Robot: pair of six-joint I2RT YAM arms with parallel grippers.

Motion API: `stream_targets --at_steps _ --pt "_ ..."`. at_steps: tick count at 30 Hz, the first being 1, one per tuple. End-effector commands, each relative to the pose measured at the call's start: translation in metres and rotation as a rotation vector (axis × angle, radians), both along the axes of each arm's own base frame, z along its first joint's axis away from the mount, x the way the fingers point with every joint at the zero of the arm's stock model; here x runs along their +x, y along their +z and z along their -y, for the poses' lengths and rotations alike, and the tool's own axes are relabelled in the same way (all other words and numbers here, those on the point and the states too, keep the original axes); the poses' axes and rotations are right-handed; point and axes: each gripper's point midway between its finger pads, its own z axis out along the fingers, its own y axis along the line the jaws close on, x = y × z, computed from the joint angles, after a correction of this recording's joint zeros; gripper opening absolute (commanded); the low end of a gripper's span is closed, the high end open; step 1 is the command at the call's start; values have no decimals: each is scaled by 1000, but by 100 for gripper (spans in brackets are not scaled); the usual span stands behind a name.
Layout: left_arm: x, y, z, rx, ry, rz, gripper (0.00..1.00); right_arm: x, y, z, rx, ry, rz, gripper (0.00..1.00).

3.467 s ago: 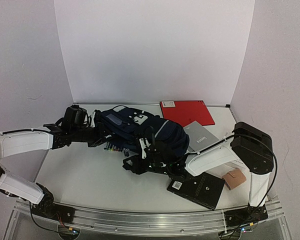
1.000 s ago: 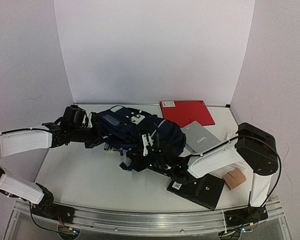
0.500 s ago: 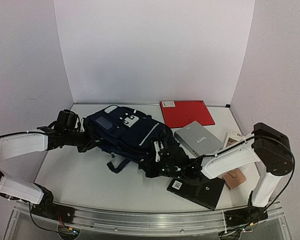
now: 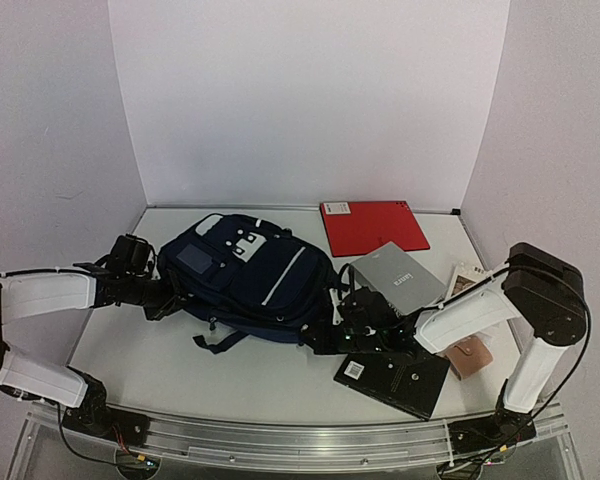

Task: Pack the student bag
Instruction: Unzip the student bag at the center of the board.

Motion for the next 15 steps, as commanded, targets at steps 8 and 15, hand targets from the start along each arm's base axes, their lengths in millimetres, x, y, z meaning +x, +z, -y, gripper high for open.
stream_targets --at_steps 8,15 --pt "40 53 3 459 -98 196 82 -5 9 9 9 51 0 0" --pt "38 56 94 564 -358 364 89 -4 13 7 49 39 -2 0"
